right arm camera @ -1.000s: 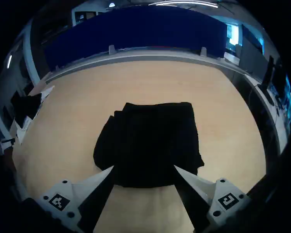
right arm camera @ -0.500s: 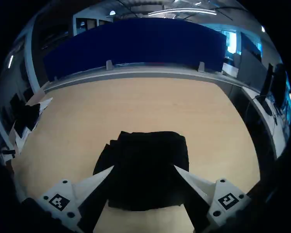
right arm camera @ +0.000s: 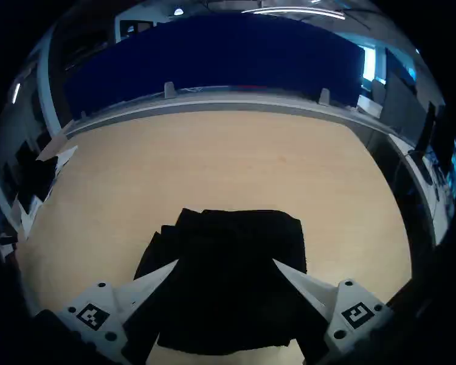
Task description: Fold towel
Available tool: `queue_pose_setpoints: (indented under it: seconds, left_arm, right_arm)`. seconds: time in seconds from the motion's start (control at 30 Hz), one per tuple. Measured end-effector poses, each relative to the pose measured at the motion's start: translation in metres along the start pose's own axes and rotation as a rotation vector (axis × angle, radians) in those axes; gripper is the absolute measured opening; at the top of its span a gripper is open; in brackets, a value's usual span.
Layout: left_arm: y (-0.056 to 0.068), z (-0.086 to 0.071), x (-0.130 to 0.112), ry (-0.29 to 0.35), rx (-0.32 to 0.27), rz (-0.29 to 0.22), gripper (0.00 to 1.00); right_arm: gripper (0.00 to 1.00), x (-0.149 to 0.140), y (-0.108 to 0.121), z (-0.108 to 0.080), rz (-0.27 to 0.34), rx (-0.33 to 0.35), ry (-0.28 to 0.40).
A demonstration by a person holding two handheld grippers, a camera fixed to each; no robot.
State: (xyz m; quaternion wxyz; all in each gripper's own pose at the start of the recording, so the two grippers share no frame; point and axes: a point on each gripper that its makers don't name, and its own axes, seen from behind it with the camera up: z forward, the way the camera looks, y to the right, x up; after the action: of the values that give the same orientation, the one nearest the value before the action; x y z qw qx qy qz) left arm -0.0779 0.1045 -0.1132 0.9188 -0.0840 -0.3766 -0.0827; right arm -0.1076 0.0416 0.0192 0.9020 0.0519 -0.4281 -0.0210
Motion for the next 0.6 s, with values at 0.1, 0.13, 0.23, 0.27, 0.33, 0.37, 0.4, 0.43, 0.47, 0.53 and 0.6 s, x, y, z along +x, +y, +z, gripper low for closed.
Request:
queue_pose_setpoints:
  seconds: [0.1,0.13,0.23,0.27,0.33,0.37,0.4,0.43,0.47,0.53,0.6]
  left_arm:
    - [0.0,0.001,0.0,-0.001,0.002,-0.003,0.92]
    - [0.0,0.001,-0.001,-0.001,0.003,-0.004,0.92]
    - [-0.001,0.001,-0.002,-0.001,0.005,-0.007,0.92]
    - [-0.002,0.001,-0.002,-0.002,0.006,-0.007,0.92]
    - [-0.002,0.001,-0.003,-0.002,0.009,-0.007,0.92]
    - [-0.002,0.001,-0.003,-0.003,0.01,-0.006,0.92]
    - [-0.003,0.0,-0.003,-0.003,0.011,-0.006,0.92]
    - [-0.003,0.0,-0.004,-0.003,0.011,-0.006,0.92]
    - [-0.003,0.0,-0.004,-0.003,0.011,-0.007,0.92]
    - [-0.002,0.0,-0.004,-0.002,0.011,-0.007,0.92]
    - [-0.002,-0.001,-0.004,-0.002,0.011,-0.008,0.92]
  right_arm:
    - [1.0,-0.003,0.001,0.006,0.0,-0.011,-0.009]
    - [1.0,-0.005,0.002,0.007,-0.001,-0.014,-0.013]
    - [1.0,-0.01,0.002,0.012,-0.006,-0.024,-0.022]
    - [1.0,-0.011,0.003,0.013,-0.009,-0.026,-0.024]
    - [1.0,-0.013,0.003,0.016,-0.014,-0.03,-0.027]
    - [1.0,-0.014,0.003,0.017,-0.017,-0.03,-0.029]
    - [1.0,-0.015,0.003,0.018,-0.02,-0.031,-0.031]
    - [1.0,-0.015,0.003,0.019,-0.021,-0.029,-0.033]
    - [1.0,-0.016,0.003,0.02,-0.023,-0.027,-0.034]
    - [1.0,-0.016,0.004,0.021,-0.024,-0.022,-0.038]
    - [1.0,-0.016,0.005,0.022,-0.023,-0.014,-0.042]
